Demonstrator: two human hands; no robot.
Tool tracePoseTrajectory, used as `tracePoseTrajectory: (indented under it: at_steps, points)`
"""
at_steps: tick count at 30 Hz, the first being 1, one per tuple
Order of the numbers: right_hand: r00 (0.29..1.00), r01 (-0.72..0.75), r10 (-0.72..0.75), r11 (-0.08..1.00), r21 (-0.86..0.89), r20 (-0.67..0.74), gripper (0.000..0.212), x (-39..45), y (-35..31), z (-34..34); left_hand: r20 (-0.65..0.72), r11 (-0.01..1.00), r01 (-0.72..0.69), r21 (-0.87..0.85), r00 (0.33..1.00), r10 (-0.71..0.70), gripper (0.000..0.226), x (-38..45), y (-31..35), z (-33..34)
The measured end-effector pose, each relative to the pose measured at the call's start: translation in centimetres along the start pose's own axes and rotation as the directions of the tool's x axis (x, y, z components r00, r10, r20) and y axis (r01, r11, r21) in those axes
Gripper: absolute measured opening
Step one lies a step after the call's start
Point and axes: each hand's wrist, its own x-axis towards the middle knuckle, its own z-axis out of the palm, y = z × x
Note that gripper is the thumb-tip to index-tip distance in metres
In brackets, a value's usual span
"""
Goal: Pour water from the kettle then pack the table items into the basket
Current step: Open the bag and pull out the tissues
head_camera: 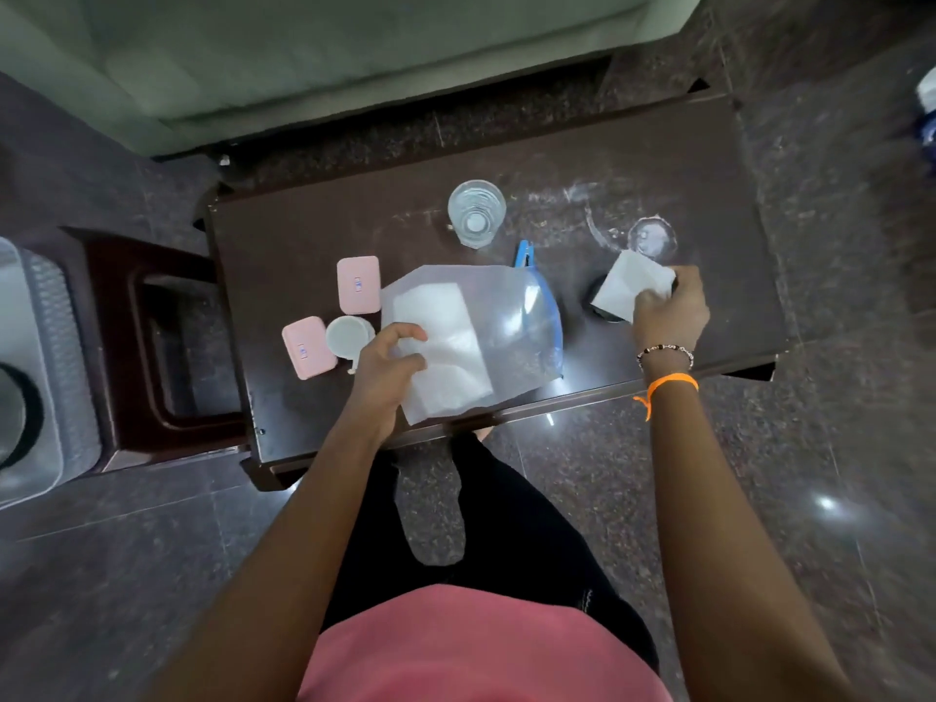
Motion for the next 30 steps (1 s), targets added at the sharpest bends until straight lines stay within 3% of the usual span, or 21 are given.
tracePoseTrajectory:
  at_steps: [4,8,16,20,23,25,26,28,30]
  points:
    - [0.996,0.035,-0.035,0.999,0.008,-0.078,0.035,2.3,2.4,0.1,0.007,0.994,0.037,-0.100,0.999,-0.037,0.045,0.4,-1.1,1.1]
    - [0.997,0.035,-0.038,0.998,-0.054,-0.060,0.037,4.4,3.8,0.9,-0.018,0.986,0.098,-0.136,0.995,-0.101,0.047,0.8,-2.0,2.3]
    - [0.975,-0.032,0.094,0.956,-0.293,0.200,0.041,7.4,4.8,3.9,-0.005,0.952,0.201,-0.230,0.978,-0.208,0.064,1.3,-3.5,4.1]
    - [0.938,0.014,0.119,0.925,-0.380,0.324,0.010,7.9,4.6,4.4,-0.023,0.925,0.256,-0.281,0.962,-0.274,0.069,2.1,-4.0,4.8]
    - [0.989,0.017,0.005,0.988,-0.152,0.148,0.032,6.1,4.9,3.7,-0.008,0.865,0.291,-0.409,0.947,-0.322,0.076,2.3,-3.8,5.3]
    - [0.992,-0.129,0.128,0.977,0.172,0.015,0.033,3.4,4.6,3.3,-0.004,0.834,0.291,-0.470,0.944,-0.331,0.074,2.4,-3.6,5.7]
    - [0.964,-0.265,0.255,0.900,0.346,0.075,0.037,1.9,4.4,3.3,0.001,0.825,0.282,-0.489,0.946,-0.323,0.073,2.5,-3.5,6.1]
    - [0.820,-0.566,0.392,0.662,0.491,0.416,0.052,-1.0,3.6,3.7,-0.003,0.810,0.259,-0.525,0.952,-0.306,0.073,2.6,-3.5,6.7]
    - [0.671,-0.707,0.307,0.538,0.459,0.675,0.053,-3.5,2.8,4.3,0.000,0.806,0.236,-0.543,0.960,-0.281,0.073,2.6,-3.6,7.3]
